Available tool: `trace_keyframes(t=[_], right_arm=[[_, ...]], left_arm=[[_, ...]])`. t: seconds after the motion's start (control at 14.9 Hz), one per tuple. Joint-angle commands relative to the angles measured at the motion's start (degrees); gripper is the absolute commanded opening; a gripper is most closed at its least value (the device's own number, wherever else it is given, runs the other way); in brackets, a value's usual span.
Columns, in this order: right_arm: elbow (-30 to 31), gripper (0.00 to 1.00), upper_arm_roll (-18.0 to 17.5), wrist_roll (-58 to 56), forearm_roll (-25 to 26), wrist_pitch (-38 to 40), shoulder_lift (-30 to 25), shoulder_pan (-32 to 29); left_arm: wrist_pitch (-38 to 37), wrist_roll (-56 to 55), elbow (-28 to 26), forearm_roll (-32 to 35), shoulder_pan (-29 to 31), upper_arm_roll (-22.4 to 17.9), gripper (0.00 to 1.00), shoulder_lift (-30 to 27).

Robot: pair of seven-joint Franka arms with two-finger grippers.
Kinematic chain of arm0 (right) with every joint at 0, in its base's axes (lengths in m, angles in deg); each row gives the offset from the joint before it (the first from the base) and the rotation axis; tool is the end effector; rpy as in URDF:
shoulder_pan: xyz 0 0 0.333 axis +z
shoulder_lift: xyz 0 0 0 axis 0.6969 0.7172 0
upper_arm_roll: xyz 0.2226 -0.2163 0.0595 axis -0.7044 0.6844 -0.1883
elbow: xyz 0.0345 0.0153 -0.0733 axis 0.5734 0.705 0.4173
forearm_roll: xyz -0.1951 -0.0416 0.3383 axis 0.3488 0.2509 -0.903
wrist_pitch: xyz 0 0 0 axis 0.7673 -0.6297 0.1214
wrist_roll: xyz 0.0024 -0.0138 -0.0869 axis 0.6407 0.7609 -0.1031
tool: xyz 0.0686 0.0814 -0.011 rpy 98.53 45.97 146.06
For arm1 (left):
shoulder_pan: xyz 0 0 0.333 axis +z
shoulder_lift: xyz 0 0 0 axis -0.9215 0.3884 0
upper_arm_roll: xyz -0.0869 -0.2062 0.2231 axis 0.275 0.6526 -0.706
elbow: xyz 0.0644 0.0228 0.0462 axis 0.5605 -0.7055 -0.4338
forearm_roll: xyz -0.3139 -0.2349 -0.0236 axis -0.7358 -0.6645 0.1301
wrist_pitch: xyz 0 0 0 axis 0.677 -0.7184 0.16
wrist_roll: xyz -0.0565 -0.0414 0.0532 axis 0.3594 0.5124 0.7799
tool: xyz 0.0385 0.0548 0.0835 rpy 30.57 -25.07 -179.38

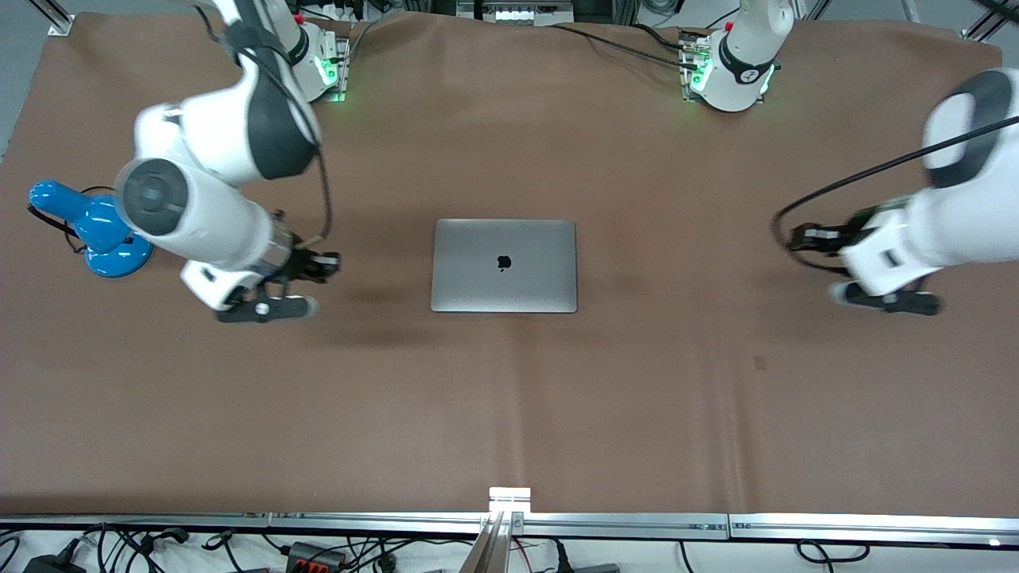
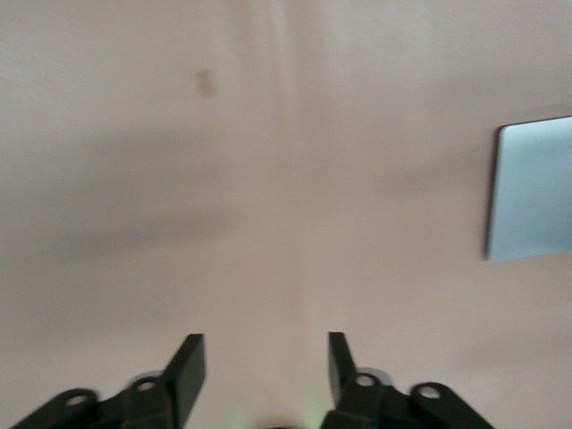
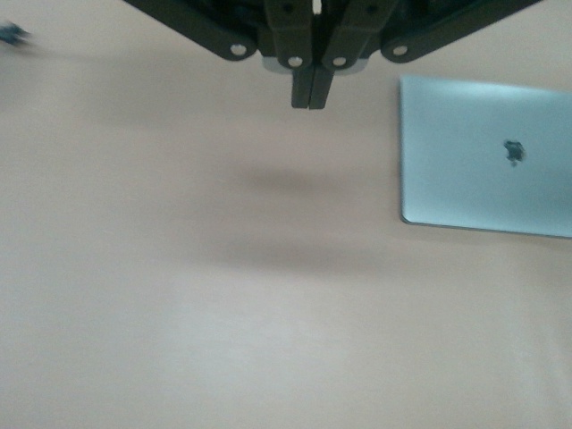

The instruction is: Close laptop with both arms from behind

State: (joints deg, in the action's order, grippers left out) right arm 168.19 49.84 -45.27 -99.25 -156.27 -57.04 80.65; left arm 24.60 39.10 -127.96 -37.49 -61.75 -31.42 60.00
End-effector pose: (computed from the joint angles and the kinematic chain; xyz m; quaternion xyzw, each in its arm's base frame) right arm 0.6263 0.1919 0.4684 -0.9968 -0.0456 0.0637 0.0133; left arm 0.6099 -0.0075 0.5093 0.9887 -0.0640 -0.1297 0.0403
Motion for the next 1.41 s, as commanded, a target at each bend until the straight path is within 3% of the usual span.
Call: trace_keyframes(t=[0.0, 0.07, 0.13, 0.2, 0.4, 0.54, 0.6, 0.81, 1.01, 1.07, 1.34], right_arm=[[-6.52, 0.00, 4.82, -6.40, 0.95, 6.49, 1.89, 0.00], [-7.50, 0.18, 6.23, -7.73, 1.04, 7.11, 1.89, 0.00], [-8.11, 0.72, 7.46, -7.65, 1.04, 7.46, 1.89, 0.08], [-8.30, 1.00, 8.60, -7.74, 0.95, 7.46, 1.80, 0.26], [-8.38, 1.00, 10.81, -7.74, 0.34, 7.20, 1.01, -0.44], [-9.52, 1.00, 10.03, -7.74, 0.16, 6.41, -0.04, -3.41], [-9.53, 1.00, 8.11, -7.22, 0.25, 6.41, -0.57, -6.13], [-9.44, 1.00, -6.28, -6.86, 2.17, 4.05, -3.03, -20.78], [-7.95, 1.00, -18.24, -6.77, 7.27, 2.02, -5.66, -32.40], [-7.42, 1.00, -19.93, -6.77, 7.54, 2.02, -6.19, -34.35], [-4.70, 1.00, -20.12, -7.65, 8.24, 2.45, -8.65, -34.72]], left_arm=[[-1.75, 3.40, -1.46, 0.59, -0.92, -4.75, 1.00, -4.10], [-1.14, 2.88, -1.38, 0.50, -0.92, -4.94, 1.00, -4.54], [0.26, 2.70, -1.38, 0.50, -0.83, -5.46, 1.00, -4.55], [0.01, 0.87, -2.07, 0.33, -0.74, -5.91, 1.00, -4.89], [2.11, -13.19, -9.37, 0.76, -1.62, -4.77, 1.00, -10.52], [4.82, -6.05, -8.67, 0.76, -1.62, -5.29, 1.00, -10.26], [5.10, -5.31, -8.85, 0.76, -1.53, -5.29, 1.00, -10.26], [4.93, -5.39, -9.02, 0.85, -1.71, -5.12, 1.00, -10.35], [4.93, -5.39, -8.85, 0.85, -1.53, -5.82, 1.00, -10.26], [4.41, -5.48, -8.59, 0.94, -1.53, -5.65, 1.00, -10.26], [4.05, -5.92, -8.32, 0.94, -1.53, -5.03, 1.00, -10.26]])
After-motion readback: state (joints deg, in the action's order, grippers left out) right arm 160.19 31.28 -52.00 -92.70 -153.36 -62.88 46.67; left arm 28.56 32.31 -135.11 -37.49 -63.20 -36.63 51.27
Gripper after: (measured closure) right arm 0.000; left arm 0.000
